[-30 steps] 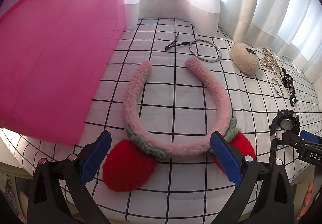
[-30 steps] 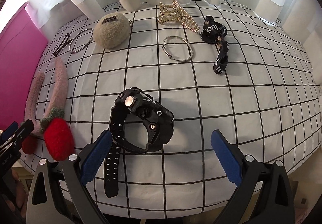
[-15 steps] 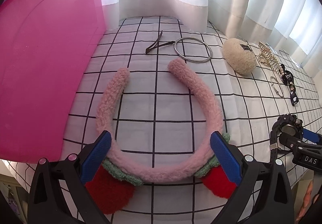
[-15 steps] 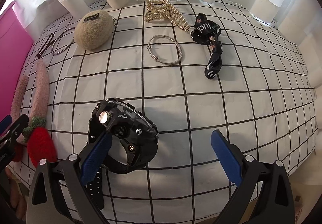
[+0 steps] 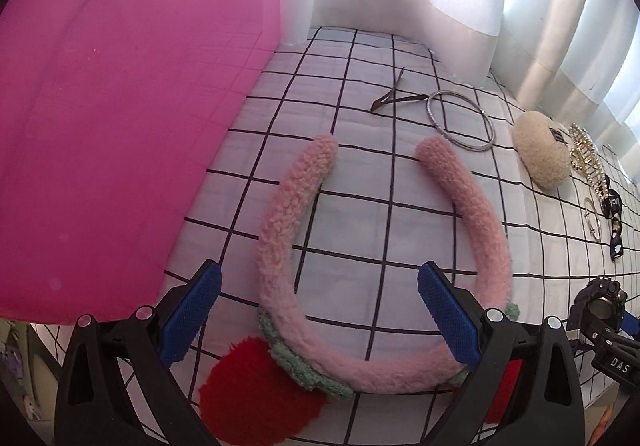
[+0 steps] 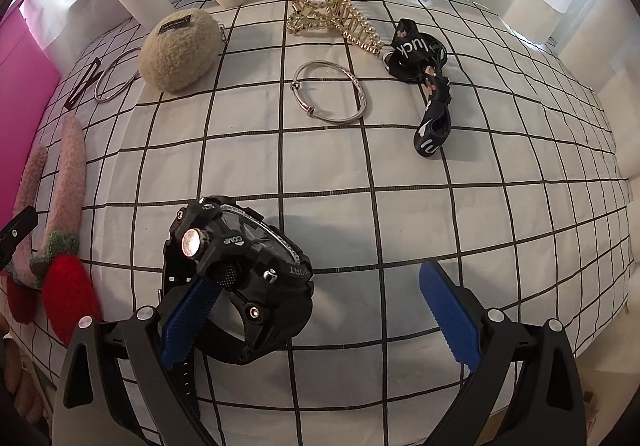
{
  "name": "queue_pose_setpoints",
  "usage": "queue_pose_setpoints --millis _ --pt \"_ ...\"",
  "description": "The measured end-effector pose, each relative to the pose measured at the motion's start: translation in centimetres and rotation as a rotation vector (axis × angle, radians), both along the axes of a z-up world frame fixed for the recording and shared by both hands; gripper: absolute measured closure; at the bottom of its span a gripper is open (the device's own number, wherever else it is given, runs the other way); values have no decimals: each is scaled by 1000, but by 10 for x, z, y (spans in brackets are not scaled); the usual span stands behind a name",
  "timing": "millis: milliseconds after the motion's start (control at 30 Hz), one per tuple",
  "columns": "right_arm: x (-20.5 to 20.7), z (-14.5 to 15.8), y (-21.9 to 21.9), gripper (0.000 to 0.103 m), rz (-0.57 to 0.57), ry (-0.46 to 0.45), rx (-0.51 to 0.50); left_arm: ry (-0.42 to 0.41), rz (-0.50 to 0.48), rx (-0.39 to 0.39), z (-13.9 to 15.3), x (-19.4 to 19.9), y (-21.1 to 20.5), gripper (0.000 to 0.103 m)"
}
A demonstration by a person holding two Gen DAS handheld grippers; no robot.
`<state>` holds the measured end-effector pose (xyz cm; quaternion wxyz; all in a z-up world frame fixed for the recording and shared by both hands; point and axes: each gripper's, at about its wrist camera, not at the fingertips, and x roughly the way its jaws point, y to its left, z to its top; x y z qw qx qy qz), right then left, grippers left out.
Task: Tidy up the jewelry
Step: 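Lower the right tool to the black watch while the left tool approaches the pink headband, then close the right gripper on the watch while the left gripper grasps the headband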
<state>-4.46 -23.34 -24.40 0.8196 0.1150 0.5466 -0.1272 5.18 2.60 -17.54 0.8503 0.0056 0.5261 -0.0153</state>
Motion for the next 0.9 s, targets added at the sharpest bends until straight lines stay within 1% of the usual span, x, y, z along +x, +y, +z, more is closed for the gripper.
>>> queue_pose_setpoints --millis 133,233,333,433,567,633,667,733,800,833,867,900 --pt "0 -2 3 9 6 -5 -11 55 35 12 -18 9 10 6" --pt "0 -2 5 9 7 -10 -14 22 29 14 -18 5 8 6" --pt "1 -5 2 9 1 -30 -1 4 28 10 -18 4 8 5" --pt "1 -6 2 9 14 -47 -13 -9 29 13 -18 3 9 5" --pt "-1 -6 4 9 27 -69 -19 5 33 17 -17 3 8 6" --pt "-1 -4 5 9 27 -65 -18 13 33 13 -16 2 8 7" --pt "0 -4 5 9 27 -61 -14 15 26 10 -17 5 7 10" --pt "1 0 6 10 35 -54 -7 12 -3 6 -14 6 3 20" --pt "1 2 7 10 48 -52 -2 5 -32 3 -10 3 -2 42" --pt "1 3 9 12 55 -54 0 2 -42 2 -9 1 -4 47" --pt "-1 3 11 15 60 -58 -3 0 -44 -2 -8 -1 -5 60" --pt "-3 5 14 25 63 -65 -8 -3 -43 -3 -6 -2 -5 82"
